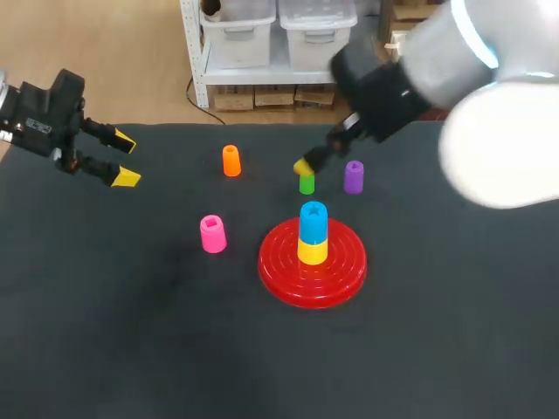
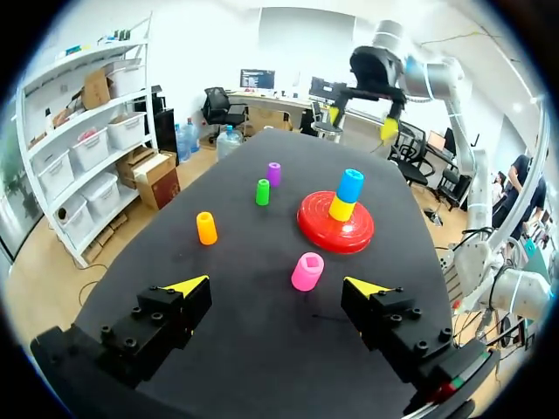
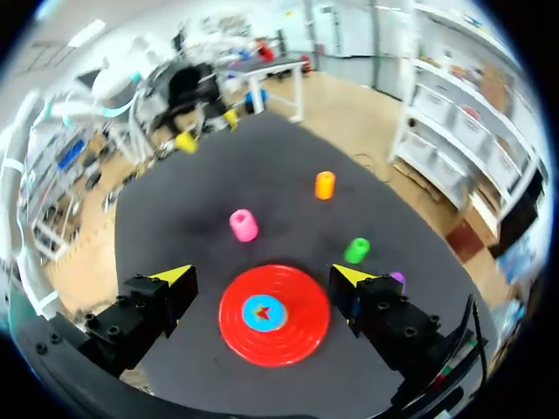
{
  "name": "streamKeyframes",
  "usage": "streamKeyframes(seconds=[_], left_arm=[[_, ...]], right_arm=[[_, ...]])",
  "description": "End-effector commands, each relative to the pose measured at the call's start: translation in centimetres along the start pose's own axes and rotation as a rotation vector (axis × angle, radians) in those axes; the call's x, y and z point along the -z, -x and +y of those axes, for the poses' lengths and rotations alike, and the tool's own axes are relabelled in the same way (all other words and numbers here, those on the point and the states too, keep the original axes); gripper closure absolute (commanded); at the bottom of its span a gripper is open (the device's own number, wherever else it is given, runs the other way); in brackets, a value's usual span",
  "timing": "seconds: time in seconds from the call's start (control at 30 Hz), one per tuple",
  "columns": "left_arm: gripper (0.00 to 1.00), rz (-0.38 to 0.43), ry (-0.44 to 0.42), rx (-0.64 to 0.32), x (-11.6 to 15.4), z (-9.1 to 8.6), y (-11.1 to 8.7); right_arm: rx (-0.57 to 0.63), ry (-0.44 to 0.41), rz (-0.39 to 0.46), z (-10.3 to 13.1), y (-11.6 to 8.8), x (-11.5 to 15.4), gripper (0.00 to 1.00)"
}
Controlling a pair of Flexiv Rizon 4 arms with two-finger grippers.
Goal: Pick up and stack the cylinders on the red base in this order: pink,purple,orange,green
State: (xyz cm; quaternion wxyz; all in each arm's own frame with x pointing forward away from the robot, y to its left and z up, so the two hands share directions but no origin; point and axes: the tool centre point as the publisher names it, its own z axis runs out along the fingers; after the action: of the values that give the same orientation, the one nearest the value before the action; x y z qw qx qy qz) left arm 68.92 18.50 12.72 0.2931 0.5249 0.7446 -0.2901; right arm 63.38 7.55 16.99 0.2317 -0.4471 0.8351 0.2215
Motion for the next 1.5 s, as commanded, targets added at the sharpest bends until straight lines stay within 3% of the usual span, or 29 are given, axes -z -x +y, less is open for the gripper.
streamKeyframes(seconds=[0.03, 0.43, 0.7, 1.03, 1.5], left_arm=[[0.00, -0.002, 0.001, -0.002, 0.0, 0.0, -0.1], [0.00, -0.002, 0.001, -0.002, 0.0, 0.0, -0.1], [0.00, -0.002, 0.001, -0.002, 0.0, 0.0, -0.1], [0.00, -0.002, 0.001, -0.002, 0.0, 0.0, -0.1], [0.00, -0.002, 0.001, -0.002, 0.0, 0.0, -0.1]], right_arm=[[0.383, 0.093, 0.292, 1.2, 0.5, -3.5, 0.00], [0.519, 0.110, 0.505, 2.6, 2.2, -11.3, 0.00], [0.623, 0.051, 0.616, 2.1, 0.5, -14.7, 0.00], [0.656, -0.012, 0.571, 1.6, 0.8, -16.6, 0.00], [0.633, 0.049, 0.601, 1.8, 2.6, -18.2, 0.00]])
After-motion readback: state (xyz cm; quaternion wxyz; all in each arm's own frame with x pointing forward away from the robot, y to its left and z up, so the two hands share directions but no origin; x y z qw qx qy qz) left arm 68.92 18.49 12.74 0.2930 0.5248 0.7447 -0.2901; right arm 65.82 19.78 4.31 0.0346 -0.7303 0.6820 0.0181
